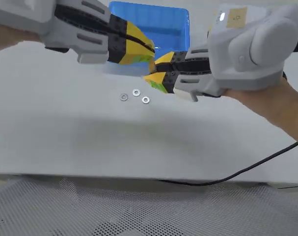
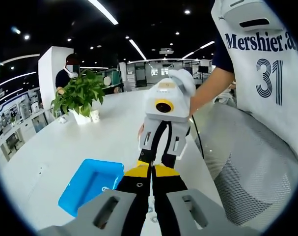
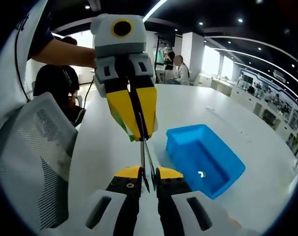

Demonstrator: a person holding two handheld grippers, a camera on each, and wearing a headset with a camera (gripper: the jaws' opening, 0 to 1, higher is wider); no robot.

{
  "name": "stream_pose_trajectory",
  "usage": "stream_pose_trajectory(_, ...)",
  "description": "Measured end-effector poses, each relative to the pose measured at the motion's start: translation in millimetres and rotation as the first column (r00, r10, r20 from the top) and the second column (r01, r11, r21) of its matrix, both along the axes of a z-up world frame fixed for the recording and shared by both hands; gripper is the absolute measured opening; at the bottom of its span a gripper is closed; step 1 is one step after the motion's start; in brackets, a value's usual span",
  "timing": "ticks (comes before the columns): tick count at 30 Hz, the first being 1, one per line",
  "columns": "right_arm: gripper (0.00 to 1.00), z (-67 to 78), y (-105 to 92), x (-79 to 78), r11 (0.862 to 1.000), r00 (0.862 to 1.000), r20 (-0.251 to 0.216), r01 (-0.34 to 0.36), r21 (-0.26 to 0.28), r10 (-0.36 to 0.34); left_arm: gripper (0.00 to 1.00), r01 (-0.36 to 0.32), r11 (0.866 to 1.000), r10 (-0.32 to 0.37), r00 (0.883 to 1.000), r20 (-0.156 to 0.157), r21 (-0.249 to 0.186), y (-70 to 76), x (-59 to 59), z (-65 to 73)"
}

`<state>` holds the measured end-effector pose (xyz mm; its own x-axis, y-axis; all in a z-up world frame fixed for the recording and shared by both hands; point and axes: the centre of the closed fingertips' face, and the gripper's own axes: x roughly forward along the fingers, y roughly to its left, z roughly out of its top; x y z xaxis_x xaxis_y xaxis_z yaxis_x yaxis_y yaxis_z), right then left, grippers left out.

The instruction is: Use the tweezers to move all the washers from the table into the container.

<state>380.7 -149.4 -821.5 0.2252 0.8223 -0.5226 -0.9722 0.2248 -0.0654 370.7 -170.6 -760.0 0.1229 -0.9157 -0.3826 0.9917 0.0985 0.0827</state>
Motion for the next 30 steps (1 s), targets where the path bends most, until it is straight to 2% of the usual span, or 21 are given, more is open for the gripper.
stream_pose_trajectory(8, 0.12, -6.0, -1.5, -12.5, 1.0, 1.0, -0.01, -0.004, -0.013, 0.003, 0.03, 0.001, 1.0, -0.001, 1.0, -0.016, 0.002, -2.4, -8.5, -6.6)
stream_pose_trajectory(14, 0.12, -9.7, 5.8, -20.6, 1.0, 1.0, -0.014, -0.013, -0.008, 0.013, 0.03, -0.001, 1.0, 0.001, 1.0, -0.024, 0.019, 2.9, -15.4, -11.0)
stream_pose_trajectory(22, 0.12, -11.6, 14.7, -19.1, 1.0, 1.0, -0.008, -0.009, 0.009, 0.009, 0.03, -0.016, 0.999, 0.017, 1.0, -0.027, 0.028, 8.6, -13.4, -13.0)
stream_pose_trajectory(25, 0.12, -13.7, 17.4, -19.1, 1.0, 1.0, -0.021, -0.005, 0.018, 0.005, 0.03, -0.014, 0.999, 0.015, 0.999, -0.037, 0.037, 10.0, -12.4, -15.3)
stream_pose_trajectory(30, 0.12, -17.0, 18.3, -17.5, 1.0, 1.0, -0.023, 0.001, 0.015, -0.001, 0.03, -0.012, 0.999, 0.014, 0.999, -0.033, 0.05, 10.0, -11.0, -19.0)
